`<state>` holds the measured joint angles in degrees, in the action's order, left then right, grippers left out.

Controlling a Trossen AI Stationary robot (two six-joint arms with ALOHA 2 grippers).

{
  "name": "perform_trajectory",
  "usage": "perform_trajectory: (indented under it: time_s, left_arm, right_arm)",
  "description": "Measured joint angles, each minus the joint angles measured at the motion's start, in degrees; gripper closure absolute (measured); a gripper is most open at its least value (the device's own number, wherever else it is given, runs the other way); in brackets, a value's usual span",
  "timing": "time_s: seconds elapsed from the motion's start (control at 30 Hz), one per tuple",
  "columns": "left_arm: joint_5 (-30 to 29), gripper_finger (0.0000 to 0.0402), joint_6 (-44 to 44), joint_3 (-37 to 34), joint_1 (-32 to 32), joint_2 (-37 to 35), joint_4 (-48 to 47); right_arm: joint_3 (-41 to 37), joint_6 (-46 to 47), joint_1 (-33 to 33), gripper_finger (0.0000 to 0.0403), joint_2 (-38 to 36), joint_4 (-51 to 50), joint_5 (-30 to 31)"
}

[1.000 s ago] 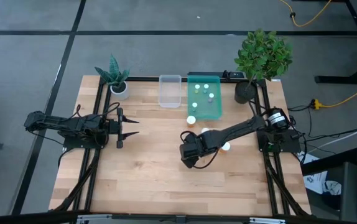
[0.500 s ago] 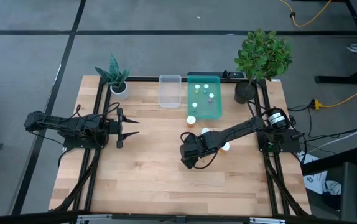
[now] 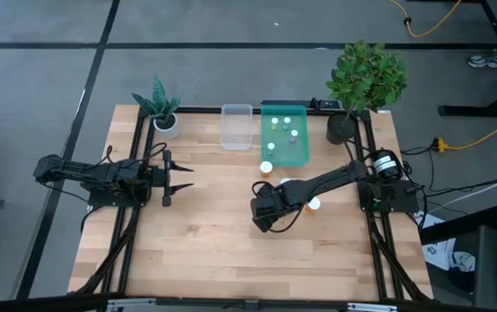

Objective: Pick and place medicine bottles into bin by pill shape (circle, oval)
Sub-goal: Put the yellow tablet bottle into the blue bin

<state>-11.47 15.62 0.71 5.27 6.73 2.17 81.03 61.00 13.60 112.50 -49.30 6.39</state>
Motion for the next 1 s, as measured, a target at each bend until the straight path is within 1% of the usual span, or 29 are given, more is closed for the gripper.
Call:
perform_trajectory:
  time_s: [0.03, 0.1, 0.17, 0.23, 0.33, 0.47, 0.6, 0.67, 0.77, 0.9, 1.0]
  left_arm:
    - [0.0, 0.0206, 0.0, 0.0, 0.0, 0.0, 0.0]
    - [0.0, 0.0206, 0.0, 0.0, 0.0, 0.0, 0.0]
    - [0.0, 0.0206, 0.0, 0.0, 0.0, 0.0, 0.0]
    - [0.0, 0.0206, 0.0, 0.0, 0.0, 0.0, 0.0]
    - [0.0, 0.0206, 0.0, 0.0, 0.0, 0.0, 0.0]
    - [0.0, 0.0206, 0.0, 0.0, 0.0, 0.0, 0.0]
    - [0.0, 0.0206, 0.0, 0.0, 0.0, 0.0, 0.0]
    - [0.0, 0.0206, 0.0, 0.0, 0.0, 0.0, 0.0]
    - [0.0, 0.0206, 0.0, 0.0, 0.0, 0.0, 0.0]
    - [0.0, 0.0206, 0.0, 0.0, 0.0, 0.0, 0.0]
    - [0.0, 0.0206, 0.0, 0.0, 0.0, 0.0, 0.0]
  right_arm:
    - [0.1, -0.1, -0.2, 0.0295, 0.0, 0.1, 0.0]
    - [1.5, -1.6, -0.5, 0.0295, 0.0, -0.6, -0.5]
    - [4.4, -4.7, -1.1, 0.0295, 0.0, -1.1, -0.9]
    - [8.6, -7.6, -1.8, 0.0295, 0.0, -4.6, -0.8]
    - [16.5, -11.6, -3.4, 0.0294, 0.0, -12.8, 2.8]
    - [26.5, -12.6, -7.1, 0.0291, 0.0, -28.2, 9.4]
    - [32.7, -13.3, -12.0, 0.0292, 0.0, -40.0, 13.2]
    - [33.3, -13.9, -15.0, 0.0292, -0.1, -40.8, 13.3]
    - [31.6, -17.6, -20.0, 0.0292, -0.1, -39.5, 12.7]
    - [26.2, -22.3, -27.0, 0.0293, -0.1, -34.8, 9.6]
    - [21.7, -23.9, -30.9, 0.0293, -1.0, -29.8, 7.5]
